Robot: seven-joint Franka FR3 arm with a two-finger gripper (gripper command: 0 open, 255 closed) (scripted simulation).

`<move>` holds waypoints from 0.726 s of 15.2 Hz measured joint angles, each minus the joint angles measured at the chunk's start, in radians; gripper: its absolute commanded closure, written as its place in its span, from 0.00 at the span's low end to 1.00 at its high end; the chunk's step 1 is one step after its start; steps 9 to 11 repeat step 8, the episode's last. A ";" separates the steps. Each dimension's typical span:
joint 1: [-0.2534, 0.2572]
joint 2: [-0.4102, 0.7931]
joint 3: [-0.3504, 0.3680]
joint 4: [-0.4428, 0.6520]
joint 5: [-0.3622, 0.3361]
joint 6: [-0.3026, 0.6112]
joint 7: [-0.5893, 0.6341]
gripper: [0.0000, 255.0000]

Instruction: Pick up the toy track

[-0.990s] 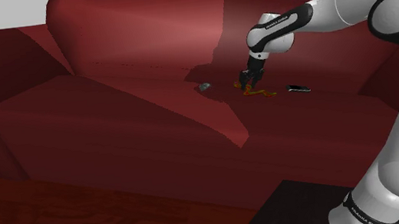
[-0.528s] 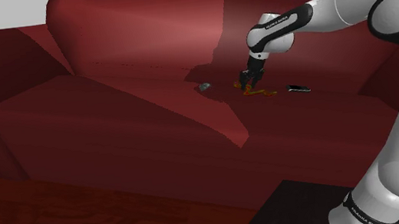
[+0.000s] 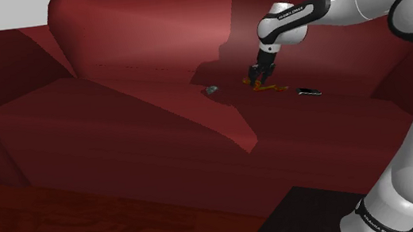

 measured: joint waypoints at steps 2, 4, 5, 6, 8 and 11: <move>0.001 -0.010 -0.001 0.016 -0.005 -0.024 0.005 1.00; 0.000 -0.015 -0.002 0.036 -0.009 -0.050 0.008 1.00; -0.001 -0.016 -0.002 0.046 -0.010 -0.060 0.008 1.00; -0.001 -0.019 -0.003 0.056 -0.012 -0.073 0.011 1.00; 0.000 -0.023 -0.003 0.073 -0.014 -0.094 0.014 1.00; 0.000 -0.023 -0.003 0.073 -0.014 -0.094 0.014 1.00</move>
